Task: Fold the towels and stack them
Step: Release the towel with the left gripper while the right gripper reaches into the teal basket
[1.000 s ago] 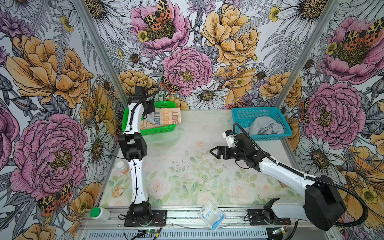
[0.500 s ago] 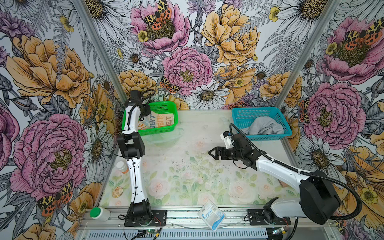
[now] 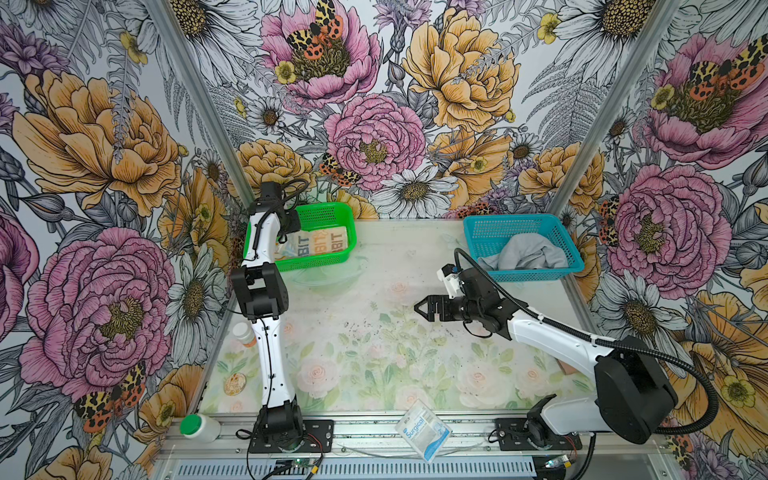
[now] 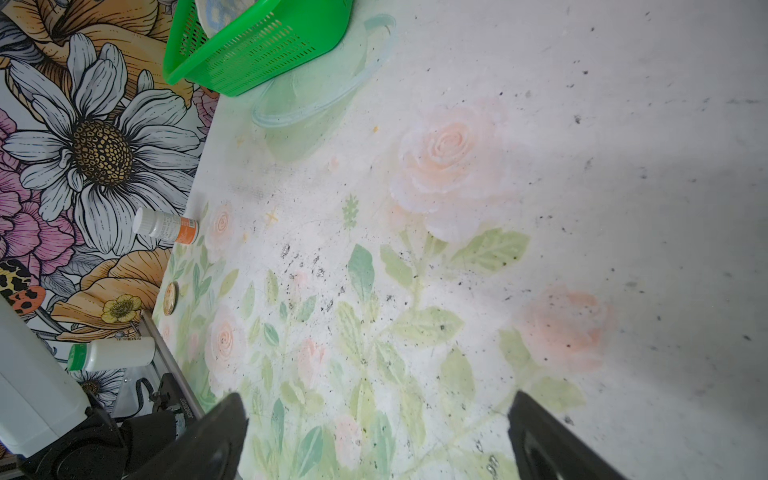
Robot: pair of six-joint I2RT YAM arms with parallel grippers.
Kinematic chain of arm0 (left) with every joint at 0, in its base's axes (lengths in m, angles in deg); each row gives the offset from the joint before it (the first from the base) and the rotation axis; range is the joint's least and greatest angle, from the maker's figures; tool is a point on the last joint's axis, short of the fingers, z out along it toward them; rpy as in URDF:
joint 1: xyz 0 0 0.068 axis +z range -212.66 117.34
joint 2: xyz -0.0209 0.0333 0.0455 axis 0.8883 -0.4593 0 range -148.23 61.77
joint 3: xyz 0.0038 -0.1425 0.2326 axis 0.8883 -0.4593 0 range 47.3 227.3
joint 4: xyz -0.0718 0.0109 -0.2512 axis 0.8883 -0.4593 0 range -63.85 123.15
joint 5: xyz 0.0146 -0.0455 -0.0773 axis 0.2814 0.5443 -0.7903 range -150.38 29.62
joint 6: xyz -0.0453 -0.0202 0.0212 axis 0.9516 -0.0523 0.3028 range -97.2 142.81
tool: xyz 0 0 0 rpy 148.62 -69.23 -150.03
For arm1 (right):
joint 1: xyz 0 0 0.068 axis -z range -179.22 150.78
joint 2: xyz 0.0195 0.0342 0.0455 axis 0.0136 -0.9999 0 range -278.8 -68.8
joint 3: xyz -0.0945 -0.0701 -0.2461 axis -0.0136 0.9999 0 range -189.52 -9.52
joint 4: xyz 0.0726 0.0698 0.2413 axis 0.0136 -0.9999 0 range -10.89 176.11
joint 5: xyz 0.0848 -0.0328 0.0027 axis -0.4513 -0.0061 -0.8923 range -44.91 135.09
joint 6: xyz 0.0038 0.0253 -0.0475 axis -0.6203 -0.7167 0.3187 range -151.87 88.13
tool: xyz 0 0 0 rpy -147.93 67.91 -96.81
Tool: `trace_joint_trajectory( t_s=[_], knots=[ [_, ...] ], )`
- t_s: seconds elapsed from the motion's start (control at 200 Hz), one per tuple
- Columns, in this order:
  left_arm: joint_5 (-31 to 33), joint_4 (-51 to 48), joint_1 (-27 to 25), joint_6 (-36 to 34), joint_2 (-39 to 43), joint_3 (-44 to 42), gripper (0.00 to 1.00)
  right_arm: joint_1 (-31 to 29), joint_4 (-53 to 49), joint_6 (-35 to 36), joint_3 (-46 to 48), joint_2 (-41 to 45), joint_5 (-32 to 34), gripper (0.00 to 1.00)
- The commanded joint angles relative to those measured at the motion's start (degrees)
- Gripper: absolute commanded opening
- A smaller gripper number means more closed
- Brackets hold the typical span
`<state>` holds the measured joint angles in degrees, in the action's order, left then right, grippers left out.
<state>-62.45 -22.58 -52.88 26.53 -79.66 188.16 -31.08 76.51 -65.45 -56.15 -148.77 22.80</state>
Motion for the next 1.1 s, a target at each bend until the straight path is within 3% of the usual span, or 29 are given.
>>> trace_joint_trajectory(
  t_s=[0.0,0.26,0.425,0.49,0.791,0.911,1.021,1.096],
  knots=[
    [2.52,6.35,-0.26,2.09,7.37,-4.87,0.42,-0.28,0.2,0.75,-0.64,0.16,0.64,0.99],
    [8.74,24.77,-3.04,7.28,26.44,-29.96,0.72,-0.64,0.38,2.81,1.26,1.91,2.58,0.99],
    [4.01,31.89,-4.67,10.05,37.6,-43.94,0.87,-0.66,1.86,5.84,1.72,1.7,2.16,0.99],
    [1.88,31.95,-5.72,10.18,41.59,-47.29,0.98,-0.66,3.11,6.57,1.63,1.41,2.06,1.0],
    [-6.92,33.04,-13.4,6.96,53.83,-59.12,0.99,-0.66,11.2,4.52,1.15,-1.25,1.25,0.98],
    [-6.67,35.82,-20.28,-1.65,54.56,-64.17,0.99,-0.24,9.16,5.61,-1.87,-3.96,2.31,0.97],
    [-16.15,36.91,-22.96,0.09,52.14,-63.72,0.99,2.93,3.74,6.48,-7.43,-4.94,4.81,0.95],
    [-17.92,36.91,-23.46,1.6,51.51,-63.26,0.99,7.8,1.55,4.3,-10.76,-4.56,5.78,0.94]
  ],
)
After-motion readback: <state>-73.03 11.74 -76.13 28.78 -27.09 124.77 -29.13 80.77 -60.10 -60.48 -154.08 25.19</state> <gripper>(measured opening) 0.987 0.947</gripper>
